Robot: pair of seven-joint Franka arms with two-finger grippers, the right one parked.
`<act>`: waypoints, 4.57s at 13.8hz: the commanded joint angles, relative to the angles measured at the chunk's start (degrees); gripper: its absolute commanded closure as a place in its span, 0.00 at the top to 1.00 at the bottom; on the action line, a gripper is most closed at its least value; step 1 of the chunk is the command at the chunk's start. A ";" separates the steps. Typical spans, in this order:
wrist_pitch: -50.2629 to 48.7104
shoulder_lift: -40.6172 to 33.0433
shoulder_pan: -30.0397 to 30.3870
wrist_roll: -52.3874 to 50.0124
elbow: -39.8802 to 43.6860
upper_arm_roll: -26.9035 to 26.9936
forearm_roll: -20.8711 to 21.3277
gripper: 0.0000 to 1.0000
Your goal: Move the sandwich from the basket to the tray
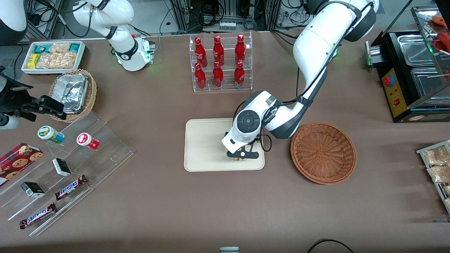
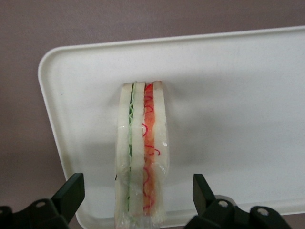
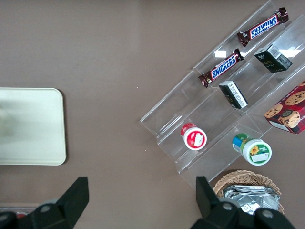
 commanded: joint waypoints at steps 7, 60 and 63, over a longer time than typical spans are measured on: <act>-9.10 -7.19 -0.06 -0.57 3.05 3.83 -0.34 1.00; -31.69 -39.71 21.03 31.34 -7.14 18.08 -7.90 1.00; -32.13 -42.61 20.86 31.07 -10.92 18.08 -7.90 1.00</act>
